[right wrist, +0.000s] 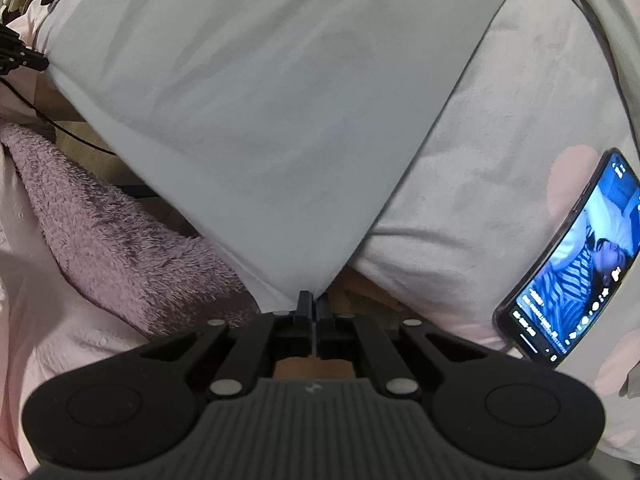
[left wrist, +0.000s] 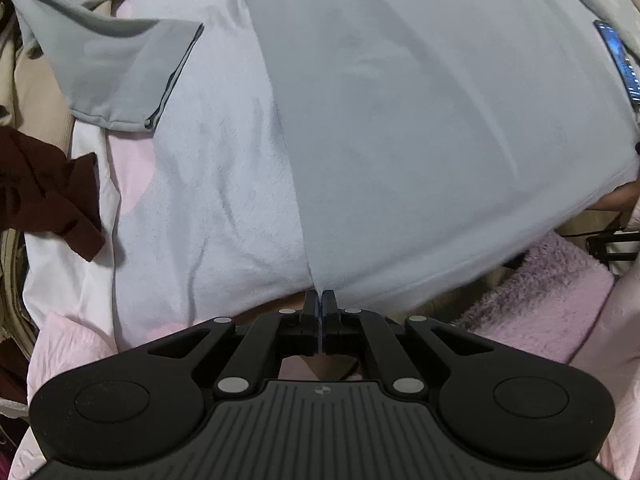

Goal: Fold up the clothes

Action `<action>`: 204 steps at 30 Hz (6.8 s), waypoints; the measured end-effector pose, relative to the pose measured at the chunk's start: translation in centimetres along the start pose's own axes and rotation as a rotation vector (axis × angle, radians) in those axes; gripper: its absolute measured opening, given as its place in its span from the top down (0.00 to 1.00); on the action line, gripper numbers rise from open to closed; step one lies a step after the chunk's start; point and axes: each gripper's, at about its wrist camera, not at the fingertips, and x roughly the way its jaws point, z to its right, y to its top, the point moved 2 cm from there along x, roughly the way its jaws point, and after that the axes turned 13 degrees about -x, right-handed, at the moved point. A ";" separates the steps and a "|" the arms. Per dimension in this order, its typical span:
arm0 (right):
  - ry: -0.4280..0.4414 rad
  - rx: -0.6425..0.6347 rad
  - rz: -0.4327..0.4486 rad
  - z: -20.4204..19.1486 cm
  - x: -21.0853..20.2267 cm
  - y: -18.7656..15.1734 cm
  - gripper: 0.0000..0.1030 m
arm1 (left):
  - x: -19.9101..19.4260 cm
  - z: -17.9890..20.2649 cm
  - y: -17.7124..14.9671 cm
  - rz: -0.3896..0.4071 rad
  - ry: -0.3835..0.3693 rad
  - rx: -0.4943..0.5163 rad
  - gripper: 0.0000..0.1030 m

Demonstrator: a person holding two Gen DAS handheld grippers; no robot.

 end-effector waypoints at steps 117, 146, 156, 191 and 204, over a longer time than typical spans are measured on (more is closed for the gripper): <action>-0.152 0.339 0.643 5.2 -8.1 10.3 0.64 | -1.0 7.0 13.7 0.380 -0.209 -0.037 0.68; -0.419 0.278 0.560 13.3 -5.2 12.4 0.66 | -14.8 -4.3 12.7 0.807 -0.597 -0.450 0.99; -0.517 0.145 0.500 11.7 -3.9 15.6 0.66 | -17.6 -4.5 11.3 0.902 -0.825 -0.426 1.00; -0.240 0.708 0.678 20.4 -6.2 10.3 0.89 | -4.9 13.7 -0.9 -0.002 -0.989 -0.087 1.00; -0.257 0.670 0.680 18.2 -7.7 5.7 0.70 | -2.3 13.6 2.1 -0.085 -0.676 -0.003 0.77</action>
